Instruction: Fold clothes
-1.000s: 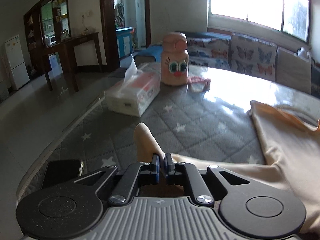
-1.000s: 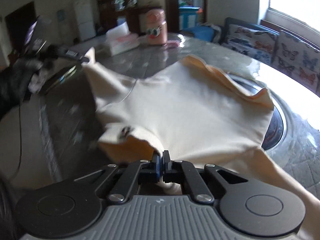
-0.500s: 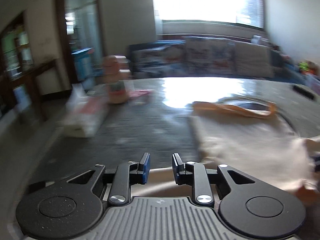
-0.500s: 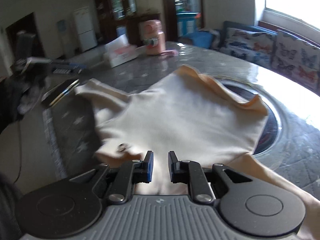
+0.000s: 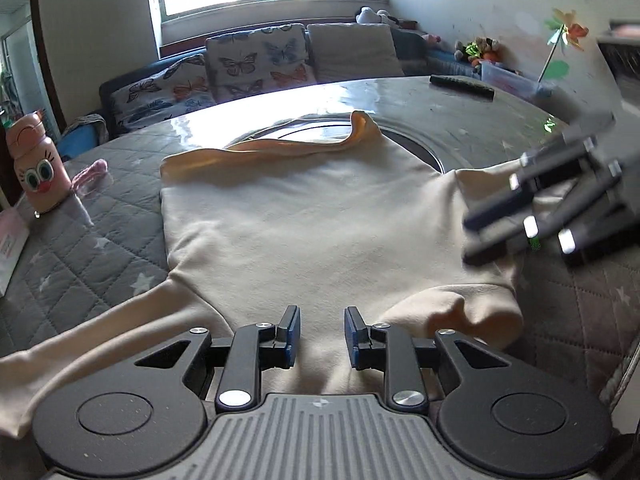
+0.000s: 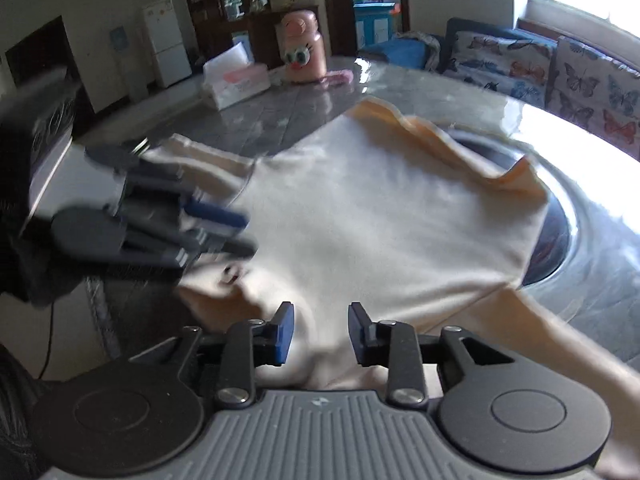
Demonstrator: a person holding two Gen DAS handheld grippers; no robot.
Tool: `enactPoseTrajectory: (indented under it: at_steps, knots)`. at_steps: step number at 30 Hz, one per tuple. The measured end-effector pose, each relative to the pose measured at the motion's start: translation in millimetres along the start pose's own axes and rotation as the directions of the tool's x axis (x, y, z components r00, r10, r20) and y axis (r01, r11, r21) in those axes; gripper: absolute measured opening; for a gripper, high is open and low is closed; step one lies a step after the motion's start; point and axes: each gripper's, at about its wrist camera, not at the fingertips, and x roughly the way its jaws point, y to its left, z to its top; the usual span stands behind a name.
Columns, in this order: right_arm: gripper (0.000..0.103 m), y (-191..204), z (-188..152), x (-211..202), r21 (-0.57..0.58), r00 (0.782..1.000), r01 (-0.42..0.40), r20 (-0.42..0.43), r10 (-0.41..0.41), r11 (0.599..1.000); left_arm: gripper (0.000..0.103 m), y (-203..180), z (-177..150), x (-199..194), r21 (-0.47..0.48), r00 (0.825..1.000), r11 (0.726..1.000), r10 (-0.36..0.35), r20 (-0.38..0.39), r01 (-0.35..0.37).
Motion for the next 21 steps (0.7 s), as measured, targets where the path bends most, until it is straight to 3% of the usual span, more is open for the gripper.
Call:
enactPoseTrajectory:
  at_steps: [9, 17, 21]
  knots:
    - [0.031, -75, 38, 30, 0.091, 0.99, 0.141, 0.011, -0.143, 0.986, 0.032, 45, 50, 25, -0.057, 0.995, 0.994, 0.097, 0.027, -0.095]
    - [0.031, -127, 71, 77, 0.111, 0.987, 0.162, -0.039, -0.158, 0.981, 0.036, 76, 90, 91, -0.056, 0.991, 0.99, 0.129, -0.047, -0.132]
    - [0.031, -148, 86, 88, 0.137, 0.982, 0.187, -0.018, -0.187, 0.973, 0.036, 84, 103, 119, -0.038, 0.985, 0.987, 0.154, -0.074, -0.157]
